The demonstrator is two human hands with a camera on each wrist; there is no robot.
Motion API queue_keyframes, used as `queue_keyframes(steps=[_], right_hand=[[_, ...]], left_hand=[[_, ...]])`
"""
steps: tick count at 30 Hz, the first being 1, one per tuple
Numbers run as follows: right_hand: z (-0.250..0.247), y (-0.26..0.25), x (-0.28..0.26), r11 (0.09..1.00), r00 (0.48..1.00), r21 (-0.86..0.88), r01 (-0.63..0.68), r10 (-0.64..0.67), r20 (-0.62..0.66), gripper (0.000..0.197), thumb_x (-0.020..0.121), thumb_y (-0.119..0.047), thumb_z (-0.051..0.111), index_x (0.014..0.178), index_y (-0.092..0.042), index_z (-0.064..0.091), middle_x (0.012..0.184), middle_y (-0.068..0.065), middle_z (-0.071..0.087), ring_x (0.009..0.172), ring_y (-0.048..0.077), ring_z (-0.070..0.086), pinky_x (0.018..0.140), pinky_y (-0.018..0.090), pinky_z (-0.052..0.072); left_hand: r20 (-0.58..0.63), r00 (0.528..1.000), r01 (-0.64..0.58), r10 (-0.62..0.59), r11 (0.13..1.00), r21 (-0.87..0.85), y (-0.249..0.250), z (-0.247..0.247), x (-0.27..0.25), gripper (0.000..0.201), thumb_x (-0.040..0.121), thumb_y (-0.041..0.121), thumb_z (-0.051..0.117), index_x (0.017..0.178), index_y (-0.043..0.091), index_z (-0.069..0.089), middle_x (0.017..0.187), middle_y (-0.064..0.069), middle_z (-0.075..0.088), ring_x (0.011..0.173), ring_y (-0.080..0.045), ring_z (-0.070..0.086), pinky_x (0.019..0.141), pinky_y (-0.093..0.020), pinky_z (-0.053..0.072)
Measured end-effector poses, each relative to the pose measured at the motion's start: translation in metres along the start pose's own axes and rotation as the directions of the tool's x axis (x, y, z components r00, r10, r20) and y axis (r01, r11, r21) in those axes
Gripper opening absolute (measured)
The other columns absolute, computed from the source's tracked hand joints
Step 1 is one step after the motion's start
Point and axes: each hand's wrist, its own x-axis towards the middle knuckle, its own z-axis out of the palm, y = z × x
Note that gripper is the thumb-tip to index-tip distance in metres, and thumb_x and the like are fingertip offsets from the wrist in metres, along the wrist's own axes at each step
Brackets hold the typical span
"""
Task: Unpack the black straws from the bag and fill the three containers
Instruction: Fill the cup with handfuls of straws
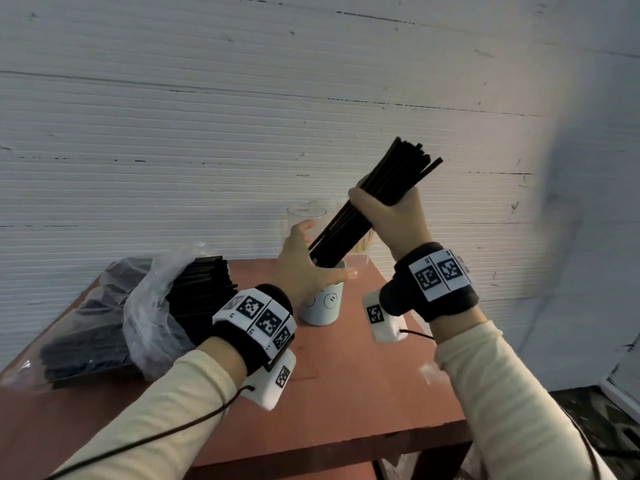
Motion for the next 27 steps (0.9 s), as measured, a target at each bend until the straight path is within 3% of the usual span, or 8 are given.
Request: queue_keyframes(steps=[4, 7, 10, 13, 19, 21, 24, 27], right_hand=[[0.002, 0.015, 0.019, 0.999, 0.995, -0.015, -0.035, 0.033, -0.092, 0.020, 0.081, -0.007, 0.066, 0.077, 0.010, 0.057, 0.071, 0.010, 0.053, 0.064, 0.015, 0.052, 0.060, 0.030, 0.045], [0.007, 0.028, 0.024, 0.995, 0.996, -0.060, -0.076, 0.073, -0.051, 0.022, 0.080, -0.009, 0.066, 0.073, 0.010, 0.055, 0.068, 0.010, 0.049, 0.061, 0.015, 0.049, 0.057, 0.029, 0.043], [0.013, 0.041, 0.027, 0.982, 0.990, -0.129, -0.140, 0.143, 0.018, 0.025, 0.078, -0.010, 0.066, 0.062, -0.007, 0.046, 0.059, 0.005, 0.042, 0.052, 0.013, 0.042, 0.051, 0.025, 0.036], [0.022, 0.057, 0.028, 0.945, 0.960, -0.252, -0.206, 0.245, 0.135, 0.039, 0.078, -0.012, 0.068, 0.056, -0.017, 0.037, 0.051, -0.005, 0.038, 0.043, 0.007, 0.038, 0.046, 0.021, 0.033], [0.039, 0.083, 0.019, 0.804, 0.865, -0.541, -0.245, 0.434, 0.252, 0.030, 0.076, -0.027, 0.073, 0.061, -0.016, 0.050, 0.061, -0.001, 0.053, 0.059, 0.015, 0.052, 0.052, 0.023, 0.040], [0.039, 0.083, 0.017, 0.787, 0.852, -0.578, -0.214, 0.439, 0.283, 0.027, 0.076, -0.038, 0.076, 0.069, -0.018, 0.059, 0.072, -0.001, 0.062, 0.070, 0.014, 0.060, 0.060, 0.023, 0.045], [0.037, 0.081, 0.019, 0.806, 0.854, -0.560, -0.191, 0.418, 0.310, 0.036, 0.074, -0.048, 0.078, 0.083, -0.015, 0.066, 0.082, 0.001, 0.069, 0.080, 0.018, 0.067, 0.068, 0.027, 0.052], [0.034, 0.080, 0.020, 0.813, 0.859, -0.520, -0.260, 0.441, 0.261, 0.057, 0.069, -0.054, 0.079, 0.101, -0.010, 0.063, 0.086, 0.007, 0.073, 0.079, 0.024, 0.071, 0.075, 0.038, 0.060]], left_hand=[[0.100, 0.969, 0.211, -0.225, 0.968, 0.134, -0.019, 0.006, 0.022, 0.128, 0.059, 0.034, 0.091, 0.151, 0.016, 0.004, 0.153, -0.010, 0.022, 0.139, -0.026, 0.029, 0.112, -0.043, 0.033], [0.149, 0.943, 0.275, -0.299, 0.948, 0.159, -0.026, 0.003, 0.027, 0.107, 0.060, 0.026, 0.090, 0.141, 0.006, 0.023, 0.134, -0.010, 0.043, 0.119, -0.025, 0.049, 0.096, -0.041, 0.049], [0.198, 0.930, 0.268, -0.309, 0.940, 0.209, -0.028, -0.004, 0.029, 0.084, 0.051, 0.037, 0.093, 0.117, 0.008, 0.049, 0.109, -0.005, 0.062, 0.100, -0.018, 0.062, 0.079, -0.033, 0.055], [0.289, 0.915, 0.216, -0.281, 0.948, 0.235, -0.040, -0.009, 0.034, 0.082, 0.038, 0.046, 0.094, 0.108, 0.016, 0.062, 0.102, -0.002, 0.070, 0.097, -0.017, 0.068, 0.086, -0.045, 0.058], [0.311, 0.919, 0.207, -0.242, 0.968, 0.142, -0.028, -0.015, 0.020, 0.051, 0.062, 0.013, 0.088, 0.100, 0.028, 0.058, 0.105, 0.002, 0.068, 0.099, -0.014, 0.064, 0.090, -0.035, 0.053], [0.290, 0.928, 0.201, -0.232, 0.970, 0.134, -0.027, -0.015, 0.018, 0.061, 0.060, 0.015, 0.089, 0.110, 0.024, 0.056, 0.108, 0.002, 0.066, 0.098, -0.012, 0.063, 0.090, -0.031, 0.052], [0.248, 0.938, 0.216, -0.240, 0.969, 0.121, -0.027, -0.014, 0.015, 0.106, 0.036, 0.033, 0.090, 0.132, 0.019, 0.046, 0.119, 0.003, 0.060, 0.109, -0.017, 0.060, 0.098, -0.038, 0.050], [0.223, 0.943, 0.222, -0.248, 0.966, 0.135, -0.026, -0.011, 0.013, 0.113, 0.029, 0.040, 0.086, 0.132, 0.018, 0.045, 0.120, 0.002, 0.060, 0.112, -0.018, 0.059, 0.097, -0.041, 0.051]])
